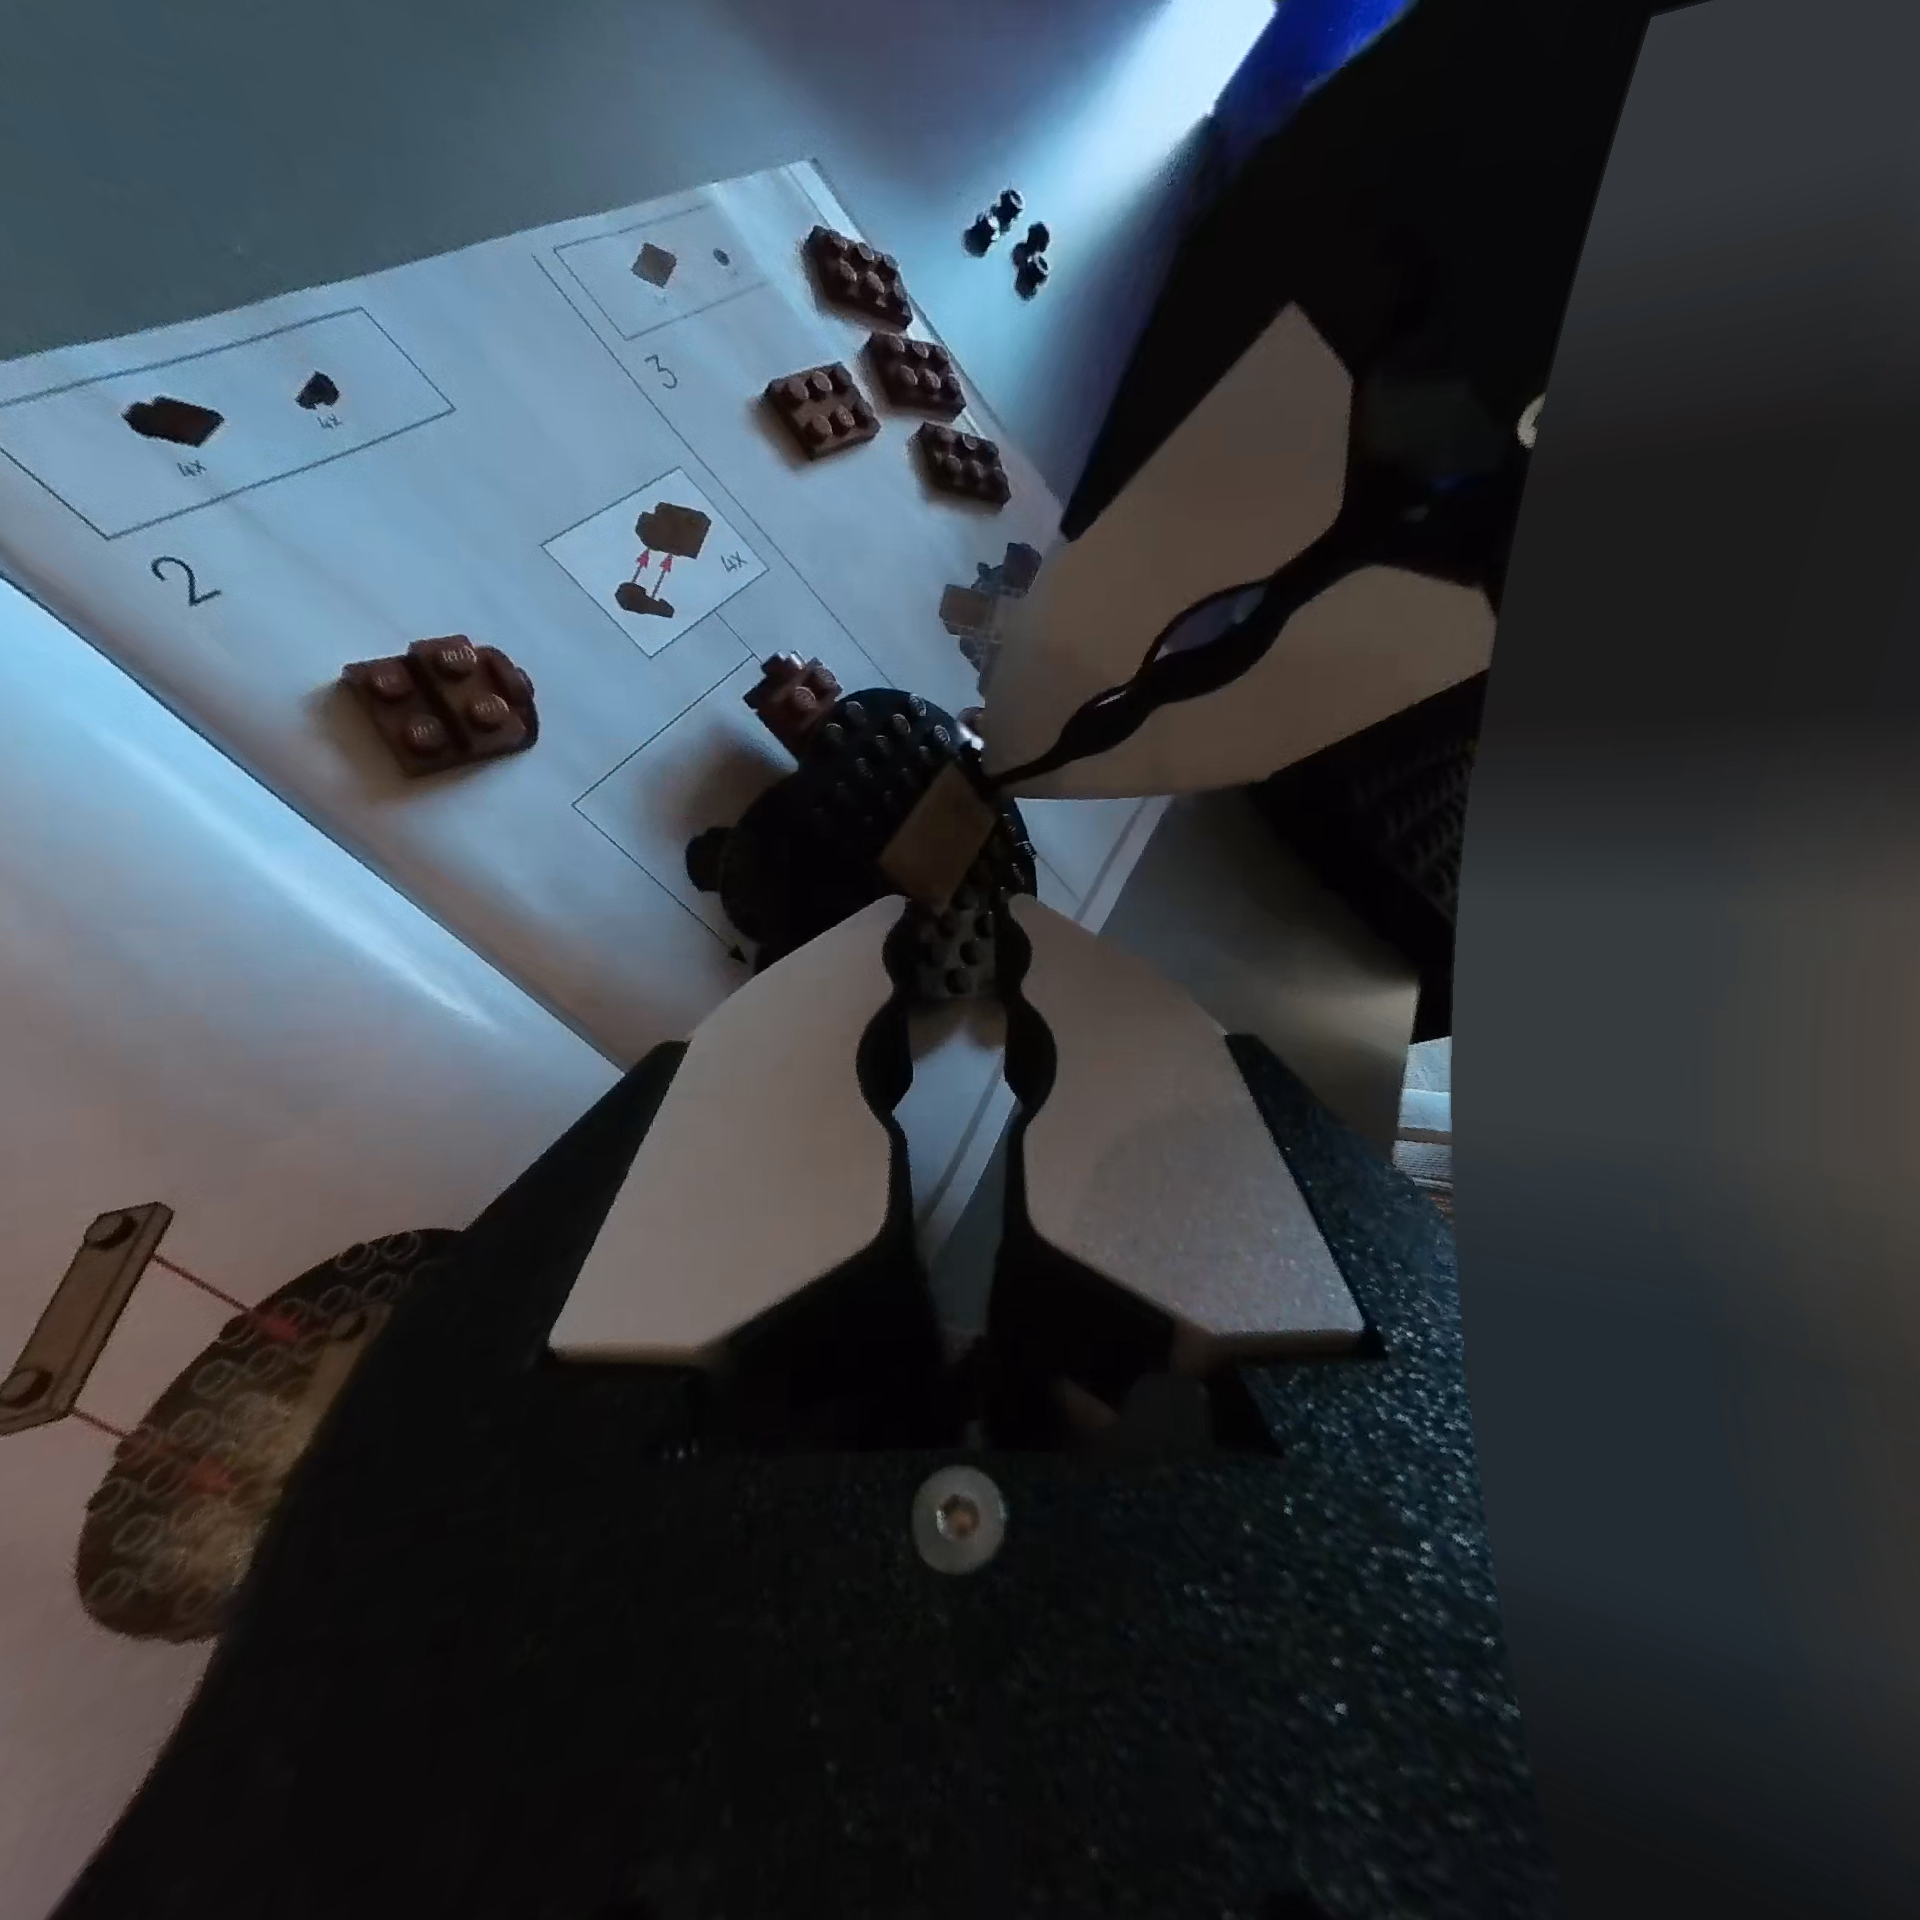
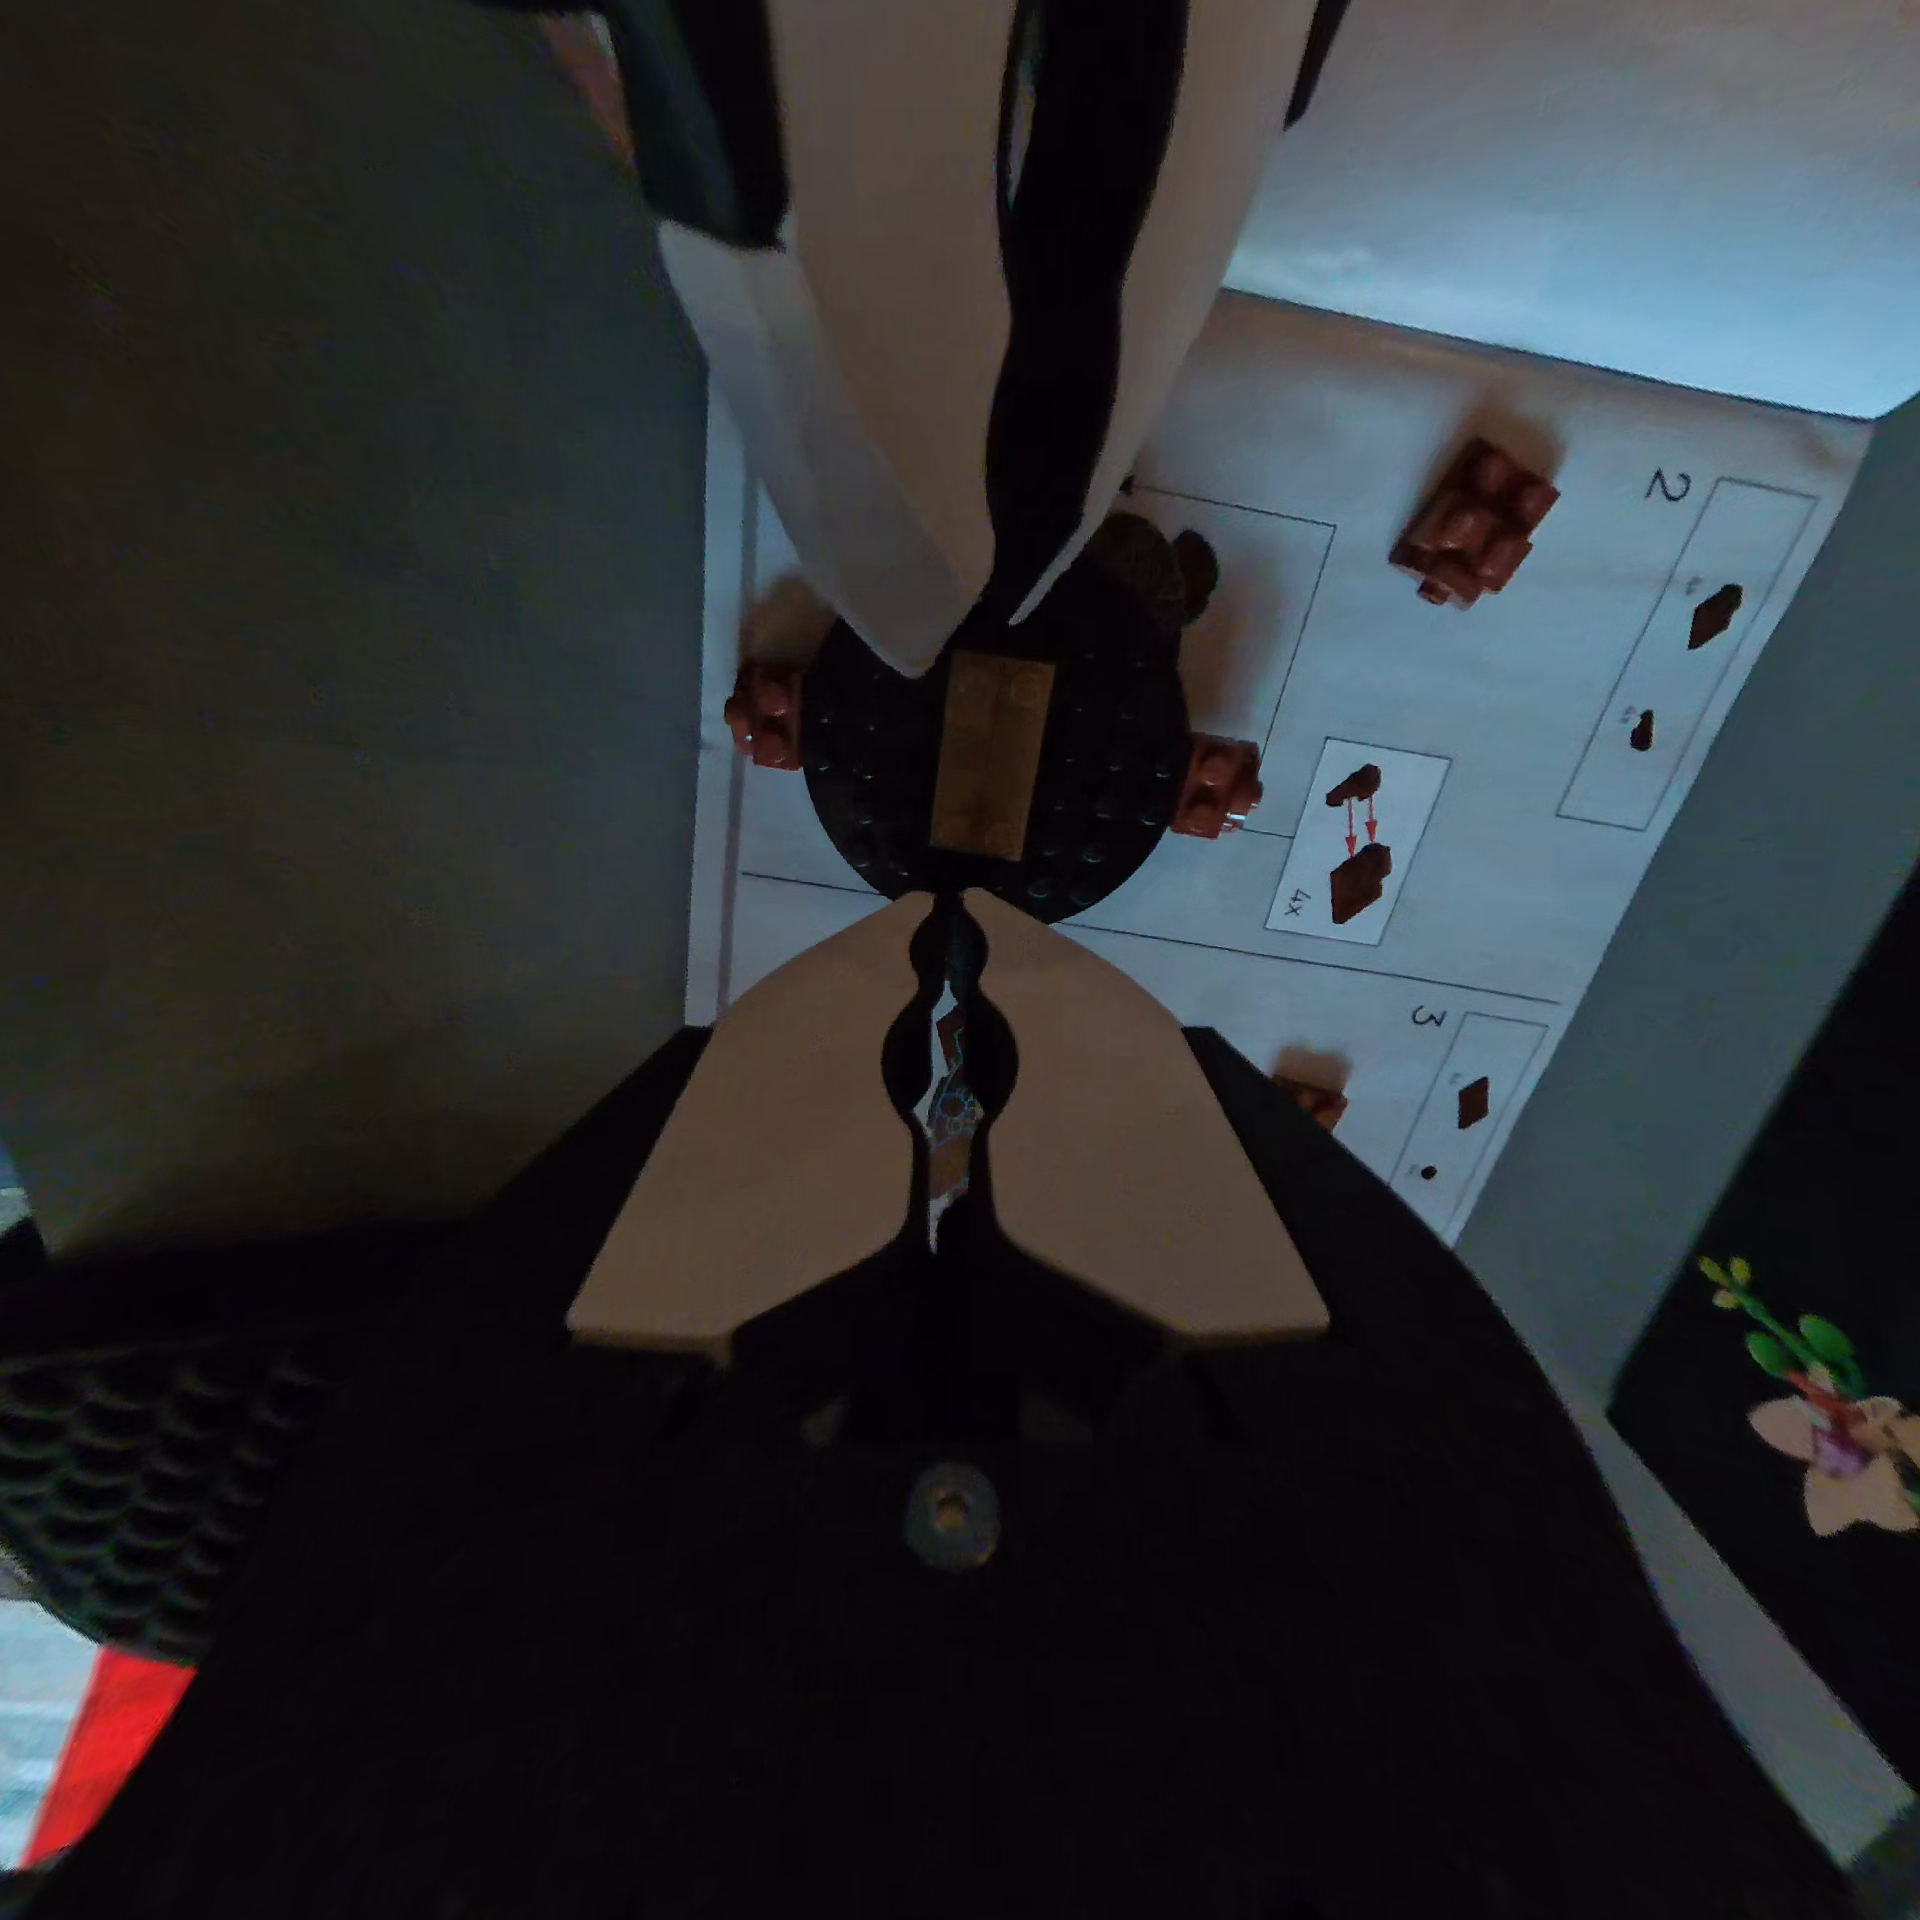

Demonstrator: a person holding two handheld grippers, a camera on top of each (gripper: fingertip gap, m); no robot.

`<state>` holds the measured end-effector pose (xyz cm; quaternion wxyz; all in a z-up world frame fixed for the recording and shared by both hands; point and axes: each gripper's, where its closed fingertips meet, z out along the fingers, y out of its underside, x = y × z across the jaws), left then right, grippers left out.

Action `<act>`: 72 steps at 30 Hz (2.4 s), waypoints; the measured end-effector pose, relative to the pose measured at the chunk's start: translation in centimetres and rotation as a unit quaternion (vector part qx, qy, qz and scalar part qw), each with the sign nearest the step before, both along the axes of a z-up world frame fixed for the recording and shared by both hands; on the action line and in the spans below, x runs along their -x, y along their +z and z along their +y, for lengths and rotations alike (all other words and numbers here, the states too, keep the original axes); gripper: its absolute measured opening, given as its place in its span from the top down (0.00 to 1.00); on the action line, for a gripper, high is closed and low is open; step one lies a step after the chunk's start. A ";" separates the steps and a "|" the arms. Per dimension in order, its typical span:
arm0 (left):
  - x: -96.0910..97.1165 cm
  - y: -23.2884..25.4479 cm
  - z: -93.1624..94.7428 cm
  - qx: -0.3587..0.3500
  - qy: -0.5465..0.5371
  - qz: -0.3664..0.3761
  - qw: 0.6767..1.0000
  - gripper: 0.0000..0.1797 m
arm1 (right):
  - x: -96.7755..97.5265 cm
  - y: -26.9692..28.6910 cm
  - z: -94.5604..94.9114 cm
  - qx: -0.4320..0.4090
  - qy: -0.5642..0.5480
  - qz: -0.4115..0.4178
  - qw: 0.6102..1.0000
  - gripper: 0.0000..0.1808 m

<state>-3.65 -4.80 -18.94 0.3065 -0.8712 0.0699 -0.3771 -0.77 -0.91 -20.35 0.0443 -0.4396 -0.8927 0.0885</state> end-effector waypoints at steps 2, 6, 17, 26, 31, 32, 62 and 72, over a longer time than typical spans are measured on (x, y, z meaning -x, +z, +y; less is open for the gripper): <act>0.0 0.0 0.1 0.004 0.001 -0.006 1.000 0.93 | 0.0 -0.1 0.0 0.022 -0.023 -0.012 0.999 1.00; 0.0 -0.4 0.1 0.013 0.000 0.002 1.000 0.91 | 0.0 -0.1 0.2 0.044 0.002 -0.032 0.999 1.00; -0.1 -0.5 0.1 0.007 -0.003 0.020 1.000 0.90 | 0.2 1.2 0.7 0.019 0.001 0.024 1.000 1.00; -0.4 -0.6 0.1 0.010 -0.014 0.023 1.000 0.90 | 0.0 0.0 0.2 0.017 0.003 0.000 1.000 1.00; -0.2 -0.1 0.1 0.002 -0.015 0.021 1.000 0.91 | 0.4 1.3 1.3 0.031 -0.023 0.023 0.999 0.99; 0.1 0.0 0.2 -0.003 -0.012 0.024 1.000 0.91 | 0.2 1.5 1.5 0.043 -0.031 0.022 0.998 0.97; -2.1 -0.8 1.1 -0.020 -0.122 0.119 0.985 0.95 | 0.3 0.2 0.5 0.062 -0.026 0.094 0.993 0.98; -2.6 -0.9 1.1 -0.018 -0.126 0.099 0.987 0.96 | 0.1 -0.2 0.6 0.042 -0.032 0.027 0.998 0.97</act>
